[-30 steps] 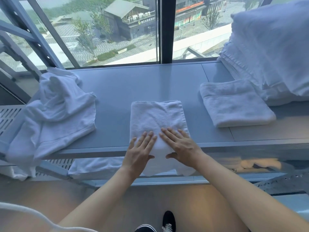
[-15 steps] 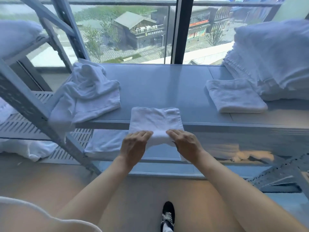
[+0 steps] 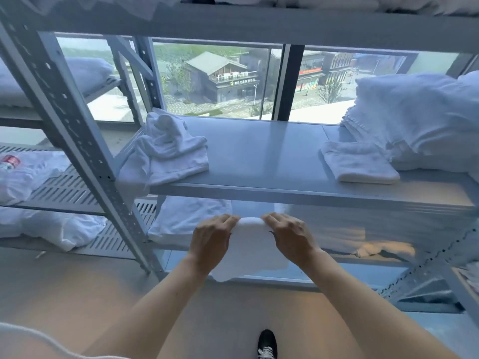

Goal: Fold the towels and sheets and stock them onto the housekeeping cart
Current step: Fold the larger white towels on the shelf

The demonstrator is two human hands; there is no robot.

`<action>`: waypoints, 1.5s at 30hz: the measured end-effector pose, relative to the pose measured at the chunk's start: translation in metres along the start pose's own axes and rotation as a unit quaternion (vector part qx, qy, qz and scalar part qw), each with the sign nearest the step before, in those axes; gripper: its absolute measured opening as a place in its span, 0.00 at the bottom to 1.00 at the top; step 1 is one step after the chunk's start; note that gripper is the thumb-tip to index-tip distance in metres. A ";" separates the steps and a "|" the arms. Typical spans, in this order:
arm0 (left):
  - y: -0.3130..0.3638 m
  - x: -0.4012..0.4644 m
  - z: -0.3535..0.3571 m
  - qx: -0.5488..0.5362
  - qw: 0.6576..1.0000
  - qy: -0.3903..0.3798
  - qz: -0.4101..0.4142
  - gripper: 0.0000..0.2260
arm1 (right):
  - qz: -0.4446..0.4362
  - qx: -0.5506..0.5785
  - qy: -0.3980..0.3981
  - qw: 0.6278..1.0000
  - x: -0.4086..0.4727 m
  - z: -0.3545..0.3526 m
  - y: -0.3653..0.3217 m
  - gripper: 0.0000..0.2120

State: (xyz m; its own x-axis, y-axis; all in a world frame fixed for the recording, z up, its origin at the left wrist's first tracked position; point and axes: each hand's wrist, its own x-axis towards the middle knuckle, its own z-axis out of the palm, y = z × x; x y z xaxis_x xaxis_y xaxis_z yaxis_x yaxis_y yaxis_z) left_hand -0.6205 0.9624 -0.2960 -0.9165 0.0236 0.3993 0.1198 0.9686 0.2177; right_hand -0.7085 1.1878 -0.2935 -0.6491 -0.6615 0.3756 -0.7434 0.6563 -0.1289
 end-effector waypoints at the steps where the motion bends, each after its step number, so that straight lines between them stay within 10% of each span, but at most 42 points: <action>1: 0.003 0.002 0.001 -0.003 1.000 0.000 0.003 0.20 | 0.004 -0.003 0.001 1.000 -0.002 -0.002 0.002 0.22; 19: 0.028 0.182 0.096 -0.086 0.993 -0.050 0.063 0.20 | 0.096 -0.031 0.015 0.995 0.069 0.002 0.179 0.21; 38: -0.074 0.279 0.116 -0.012 0.996 -0.011 -0.085 0.29 | 0.043 0.019 0.086 0.995 0.258 0.058 0.254 0.23; 45: -0.092 0.282 0.136 -0.087 0.980 -0.158 0.080 0.28 | 0.080 0.095 -0.027 0.992 0.213 0.086 0.213 0.10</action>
State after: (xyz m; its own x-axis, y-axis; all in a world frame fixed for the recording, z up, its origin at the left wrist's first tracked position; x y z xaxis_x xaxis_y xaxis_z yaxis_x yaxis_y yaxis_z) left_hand -0.9423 0.9139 -0.3247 -0.9498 0.2735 0.1516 0.3097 0.8903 0.3339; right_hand -1.0190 1.1552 -0.3201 -0.7650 -0.5764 0.2872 -0.6439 0.6780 -0.3545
